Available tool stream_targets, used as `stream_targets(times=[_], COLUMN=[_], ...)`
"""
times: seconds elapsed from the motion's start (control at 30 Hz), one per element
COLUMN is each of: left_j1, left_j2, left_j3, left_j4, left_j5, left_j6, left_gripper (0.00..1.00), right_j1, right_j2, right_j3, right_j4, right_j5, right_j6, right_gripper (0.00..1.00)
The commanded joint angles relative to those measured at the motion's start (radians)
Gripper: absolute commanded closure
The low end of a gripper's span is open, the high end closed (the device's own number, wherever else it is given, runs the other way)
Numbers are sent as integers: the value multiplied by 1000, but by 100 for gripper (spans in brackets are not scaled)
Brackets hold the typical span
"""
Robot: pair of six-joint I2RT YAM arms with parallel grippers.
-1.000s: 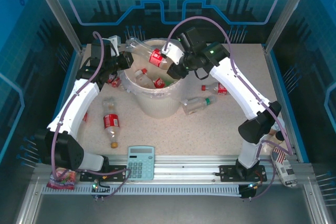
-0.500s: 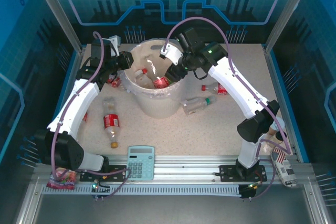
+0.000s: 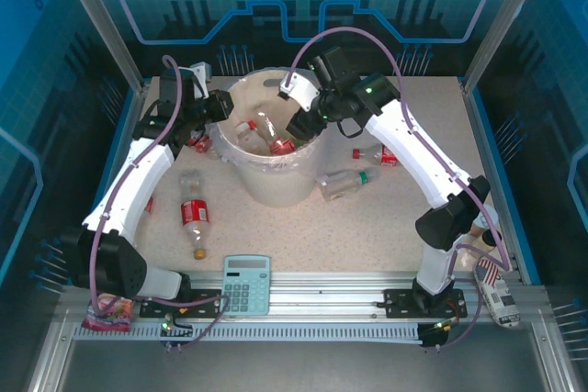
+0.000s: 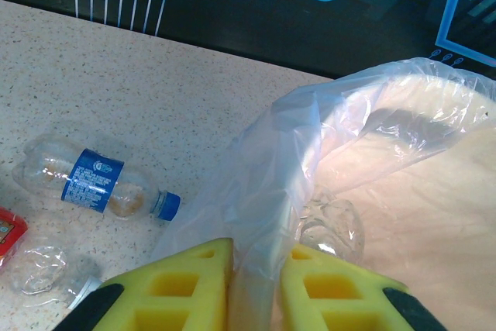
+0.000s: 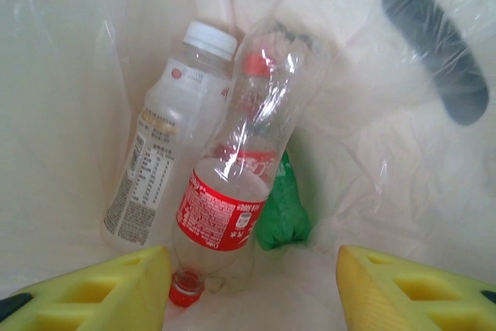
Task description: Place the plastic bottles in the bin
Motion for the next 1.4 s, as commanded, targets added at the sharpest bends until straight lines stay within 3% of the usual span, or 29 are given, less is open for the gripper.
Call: stream_targets(times=[0.0,0.37,0.73,0.87,1.0,1.1,1.2,1.27,1.37], left_j1=[1,2,1,1,1,1,1,1,1], left_j2=[-18,-17,-12,-5,0,-5,-2,0,-4], left_j3=[-22,-22,-23,-22,-22,-22,-22,-22,-24], left_j4=[-47,-46,-46,-48,-48,-48,-48,-44,-42], left_j5=[14,16,13,14,17,14,18,26,35], left_j6=[27,26,29,29,26,27,25,18,13], left_gripper=[80,80,80,80,80,80,80,80,80], right_j1=[12,-77,-291,-379,-441,-469,-507,-529,-571], right_j2=[-90,-257,-487,-499,-440,-379,-289,-210,-107], right_j3=[15,-116,-576,-694,-725,-739,-718,-673,-588], right_j4=[45,82,194,203,179,173,161,135,44], right_j5=[-19,54,82,108,182,260,221,241,175], right_j6=[23,60,310,324,219,48,-135,-215,-275], right_gripper=[41,40,39,38,32,17,2,0,0])
